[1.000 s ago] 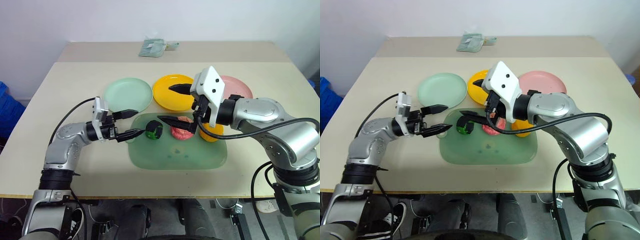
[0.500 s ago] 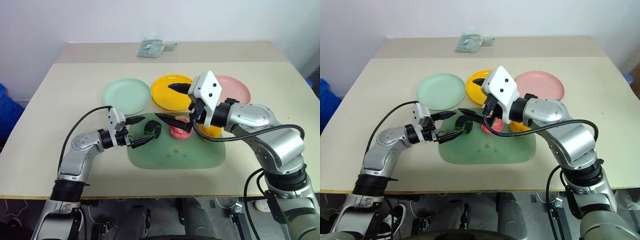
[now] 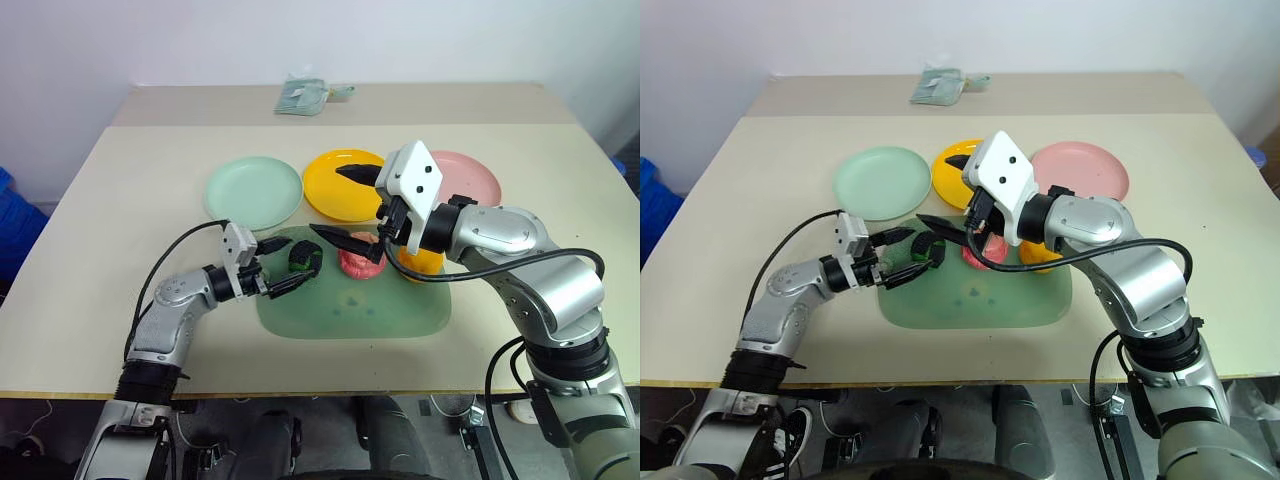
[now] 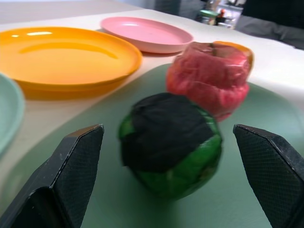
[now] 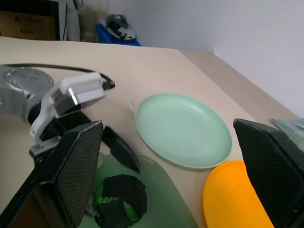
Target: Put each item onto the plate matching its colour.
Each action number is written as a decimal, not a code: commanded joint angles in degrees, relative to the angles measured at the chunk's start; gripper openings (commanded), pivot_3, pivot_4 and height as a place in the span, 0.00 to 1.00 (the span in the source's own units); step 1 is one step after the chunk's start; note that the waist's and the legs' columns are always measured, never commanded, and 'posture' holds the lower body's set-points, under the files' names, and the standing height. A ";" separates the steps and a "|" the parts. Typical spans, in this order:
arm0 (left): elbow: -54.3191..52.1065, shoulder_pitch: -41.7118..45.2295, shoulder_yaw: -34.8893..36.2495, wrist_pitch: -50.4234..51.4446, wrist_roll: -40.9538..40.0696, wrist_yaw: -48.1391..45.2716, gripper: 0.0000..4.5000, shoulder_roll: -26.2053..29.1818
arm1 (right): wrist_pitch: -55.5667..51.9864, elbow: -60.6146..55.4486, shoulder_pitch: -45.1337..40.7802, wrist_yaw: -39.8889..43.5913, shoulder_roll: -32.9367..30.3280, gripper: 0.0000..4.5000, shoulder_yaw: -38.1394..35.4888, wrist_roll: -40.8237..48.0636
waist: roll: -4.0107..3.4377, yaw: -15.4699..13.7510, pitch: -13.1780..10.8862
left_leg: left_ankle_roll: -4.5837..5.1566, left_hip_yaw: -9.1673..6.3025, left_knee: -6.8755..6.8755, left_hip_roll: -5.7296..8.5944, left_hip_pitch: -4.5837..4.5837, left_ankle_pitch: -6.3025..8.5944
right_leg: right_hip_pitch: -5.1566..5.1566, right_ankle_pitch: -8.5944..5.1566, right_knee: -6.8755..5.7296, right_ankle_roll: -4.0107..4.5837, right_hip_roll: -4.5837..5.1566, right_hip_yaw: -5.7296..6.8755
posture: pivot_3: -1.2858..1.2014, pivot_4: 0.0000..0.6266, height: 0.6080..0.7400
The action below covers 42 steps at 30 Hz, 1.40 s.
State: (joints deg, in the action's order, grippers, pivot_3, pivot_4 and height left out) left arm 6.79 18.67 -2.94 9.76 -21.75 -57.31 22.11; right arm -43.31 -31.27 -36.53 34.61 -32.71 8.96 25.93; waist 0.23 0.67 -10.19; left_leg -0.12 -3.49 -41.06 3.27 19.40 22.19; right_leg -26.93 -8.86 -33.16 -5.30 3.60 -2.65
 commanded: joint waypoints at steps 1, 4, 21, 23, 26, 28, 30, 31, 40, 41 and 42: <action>-2.01 0.51 0.06 0.33 -0.76 0.23 1.00 -0.53 | 0.67 -0.69 -1.01 0.13 0.27 0.99 -1.37 -0.10 | 0.00 0.01 0.00 | 0.00 0.00 0.00 0.00 0.00 0.00 | 0.00 0.00 0.00 0.00 0.00 0.00 | 0.52 0.24 1.00; -2.37 1.12 -0.12 0.81 -0.82 0.56 1.00 -0.74 | 0.62 -0.67 -1.01 0.11 0.23 0.99 -1.46 -0.09 | 0.00 0.02 0.00 | 0.00 -0.01 0.00 0.00 -0.01 0.00 | 0.00 0.00 0.00 0.00 0.00 0.00 | 0.52 0.24 1.00; -1.08 3.47 -0.84 1.98 -0.47 0.44 1.00 -1.31 | 0.45 -0.75 -0.85 -0.07 -0.36 0.99 -2.40 -0.50 | 0.00 0.02 0.00 | 0.00 -0.01 0.00 0.00 -0.01 0.00 | 0.00 0.00 0.01 0.00 -0.01 0.00 | 0.52 0.24 1.00; -0.98 3.36 -0.82 2.16 -0.63 0.19 0.94 -1.35 | 0.45 -0.74 -0.83 -0.11 -0.38 1.00 -2.46 -0.64 | 0.00 0.01 0.00 | 0.00 -0.01 0.00 0.00 -0.01 0.00 | 0.00 0.00 0.01 0.00 -0.01 0.00 | 0.52 0.24 1.00; -0.46 3.07 -1.24 -0.12 1.16 0.21 0.82 -1.02 | 0.61 -0.59 -0.78 -0.11 -0.52 1.00 -2.44 -1.04 | 0.00 0.01 0.00 | 0.00 -0.01 0.00 0.00 -0.01 0.00 | 0.00 0.00 0.01 0.00 -0.01 0.00 | 0.52 0.24 1.00; -0.39 2.78 -1.12 -0.56 1.39 -0.11 0.82 -0.68 | 0.68 -0.51 -0.78 -0.07 -0.54 1.00 -2.44 -1.28 | 0.00 0.00 0.00 | 0.00 -0.01 0.00 0.00 0.00 0.00 | 0.00 0.00 0.02 0.00 0.00 0.00 | 0.52 0.24 1.00; -0.40 2.64 -0.86 -0.53 1.21 -0.49 0.82 -0.56 | 0.73 -0.43 -0.79 -0.01 -0.54 1.00 -2.42 -1.43 | 0.00 0.01 0.00 | 0.00 0.00 0.00 0.00 0.00 0.00 | 0.00 0.00 0.02 0.00 0.00 0.00 | 0.52 0.24 1.00; -0.45 2.58 -0.87 -0.35 1.10 -0.77 0.82 -0.45 | 0.78 -0.39 -0.80 0.02 -0.54 1.00 -2.40 -1.50 | 0.00 0.01 0.00 | 0.00 0.00 0.00 0.00 0.00 0.00 | 0.00 0.00 0.02 0.00 0.00 0.00 | 0.52 0.24 1.00; -1.24 2.04 -1.88 0.37 1.86 -2.20 0.70 0.08 | 1.43 -0.01 -0.81 0.24 -0.30 1.00 -2.45 -2.23 | 0.00 0.03 0.00 | 0.01 0.00 0.00 0.00 0.00 0.01 | 0.00 0.00 0.02 0.00 -0.01 0.00 | 0.52 0.24 1.00; -1.53 1.95 -1.99 0.94 1.84 -2.22 0.64 0.11 | 1.40 -0.01 -0.81 0.30 -0.35 1.00 -2.45 -2.29 | 0.00 0.03 0.00 | 0.01 -0.01 0.00 0.00 0.00 0.00 | 0.00 0.00 0.02 0.00 -0.01 0.00 | 0.52 0.24 1.00; -1.74 1.98 -2.08 1.64 1.63 -2.25 0.64 0.19 | 1.40 -0.01 -0.81 0.35 -0.37 1.00 -2.46 -2.32 | 0.00 0.03 0.00 | 0.01 0.00 0.00 0.00 -0.01 0.00 | 0.00 0.00 0.02 0.00 -0.01 0.00 | 0.52 0.24 1.00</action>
State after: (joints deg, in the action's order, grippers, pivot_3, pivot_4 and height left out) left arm 6.74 20.82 -4.43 11.13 -20.27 -59.22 21.95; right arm -43.10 -30.60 -36.54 34.74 -32.89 8.38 23.67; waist 0.23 0.70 -10.19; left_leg -0.11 -3.50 -41.05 3.27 19.39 22.20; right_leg -26.93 -8.86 -33.14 -5.30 3.59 -2.65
